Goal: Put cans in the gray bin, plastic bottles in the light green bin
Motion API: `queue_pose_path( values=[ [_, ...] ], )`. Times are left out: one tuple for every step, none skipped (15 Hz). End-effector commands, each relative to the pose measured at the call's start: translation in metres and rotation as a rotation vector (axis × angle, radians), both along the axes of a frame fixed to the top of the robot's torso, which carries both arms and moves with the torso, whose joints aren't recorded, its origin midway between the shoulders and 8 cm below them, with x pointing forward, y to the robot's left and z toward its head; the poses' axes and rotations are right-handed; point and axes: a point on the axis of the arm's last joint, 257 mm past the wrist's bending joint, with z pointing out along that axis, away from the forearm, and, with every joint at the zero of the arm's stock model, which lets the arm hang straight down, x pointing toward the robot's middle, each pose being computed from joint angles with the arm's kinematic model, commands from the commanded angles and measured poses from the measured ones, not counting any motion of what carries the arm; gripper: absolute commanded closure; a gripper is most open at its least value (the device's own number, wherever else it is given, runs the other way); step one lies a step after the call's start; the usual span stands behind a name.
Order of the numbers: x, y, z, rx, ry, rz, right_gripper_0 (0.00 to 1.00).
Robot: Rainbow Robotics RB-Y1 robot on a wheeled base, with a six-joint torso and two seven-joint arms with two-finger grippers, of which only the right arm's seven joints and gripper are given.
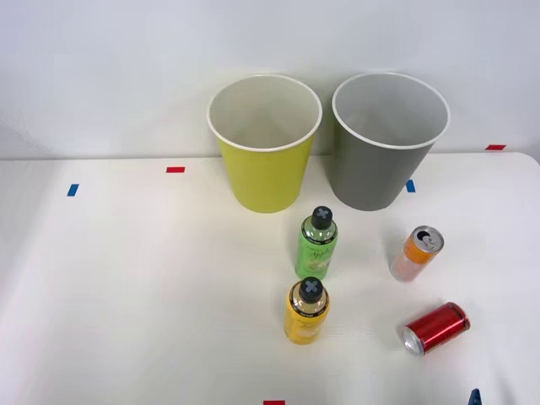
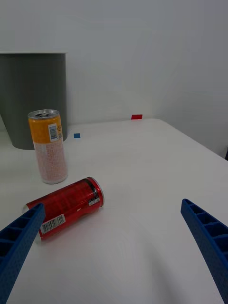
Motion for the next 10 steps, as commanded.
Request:
queue_pose_path(
  values=[
    [0.0, 0.0, 0.0, 0.0, 0.0, 0.0, 0.0],
    [0.0, 0.0, 0.0, 0.0, 0.0, 0.0, 0.0],
    [0.0, 0.0, 0.0, 0.0, 0.0, 0.0, 0.0],
    [0.0, 0.0, 0.0, 0.0, 0.0, 0.0, 0.0],
    [0.0, 0.0, 0.0, 0.0, 0.0, 0.0, 0.0],
    [0.0, 0.0, 0.0, 0.0, 0.0, 0.0, 0.0],
    [0.0, 0.0, 0.0, 0.0, 0.0, 0.0, 0.0],
    [0.0, 0.0, 0.0, 0.0, 0.0, 0.0, 0.0],
    [0.0, 0.0, 0.0, 0.0, 0.0, 0.0, 0.0],
    [0.0, 0.0, 0.0, 0.0, 0.0, 0.0, 0.0]
  ],
)
